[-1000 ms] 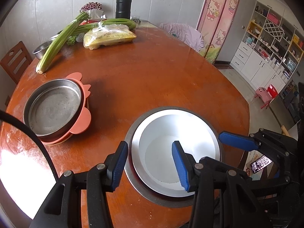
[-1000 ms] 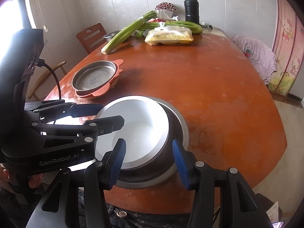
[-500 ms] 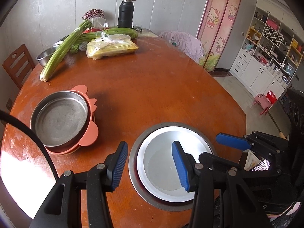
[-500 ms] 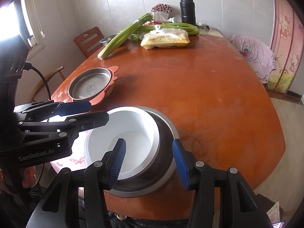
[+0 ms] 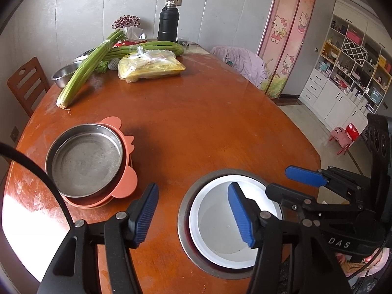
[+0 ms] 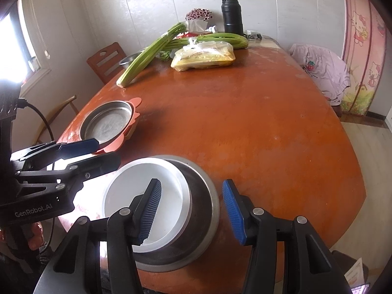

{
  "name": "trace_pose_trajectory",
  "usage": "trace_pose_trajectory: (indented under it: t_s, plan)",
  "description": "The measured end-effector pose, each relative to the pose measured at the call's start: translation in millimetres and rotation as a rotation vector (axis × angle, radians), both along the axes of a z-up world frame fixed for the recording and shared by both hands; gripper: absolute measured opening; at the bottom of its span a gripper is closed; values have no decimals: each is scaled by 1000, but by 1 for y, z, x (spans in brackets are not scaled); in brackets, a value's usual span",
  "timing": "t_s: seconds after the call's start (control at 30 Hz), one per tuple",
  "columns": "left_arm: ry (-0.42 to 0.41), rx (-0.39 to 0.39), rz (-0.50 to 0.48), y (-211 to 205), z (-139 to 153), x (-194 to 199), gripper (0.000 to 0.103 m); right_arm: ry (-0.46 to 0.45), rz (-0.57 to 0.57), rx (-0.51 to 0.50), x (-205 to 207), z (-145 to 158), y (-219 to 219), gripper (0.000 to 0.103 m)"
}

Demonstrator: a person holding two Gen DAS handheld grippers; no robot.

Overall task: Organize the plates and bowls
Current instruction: 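Open the left tool and release the noodle cup, then grasp the steel bowl rim with the left tool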

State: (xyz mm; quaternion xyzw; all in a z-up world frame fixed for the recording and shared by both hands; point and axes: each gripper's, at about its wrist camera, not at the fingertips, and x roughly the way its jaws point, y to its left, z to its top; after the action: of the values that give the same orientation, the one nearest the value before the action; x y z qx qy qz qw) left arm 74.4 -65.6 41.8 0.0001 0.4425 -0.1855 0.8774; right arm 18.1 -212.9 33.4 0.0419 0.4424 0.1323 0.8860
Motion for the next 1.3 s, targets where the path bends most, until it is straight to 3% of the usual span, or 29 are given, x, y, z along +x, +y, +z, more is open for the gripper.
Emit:
trace_pose_trajectory:
  t_s: [0.37, 1.13, 1.3]
  plan:
    - [45, -16, -19, 1, -14, -7, 64, 21, -25, 2, 2, -8, -3, 57]
    - [99, 64, -3, -13, -48, -18, 66, 91, -30, 10, 1, -40, 4, 58]
    - [121, 53, 2, -12, -53, -18, 66, 110, -31, 24, 1, -45, 3, 58]
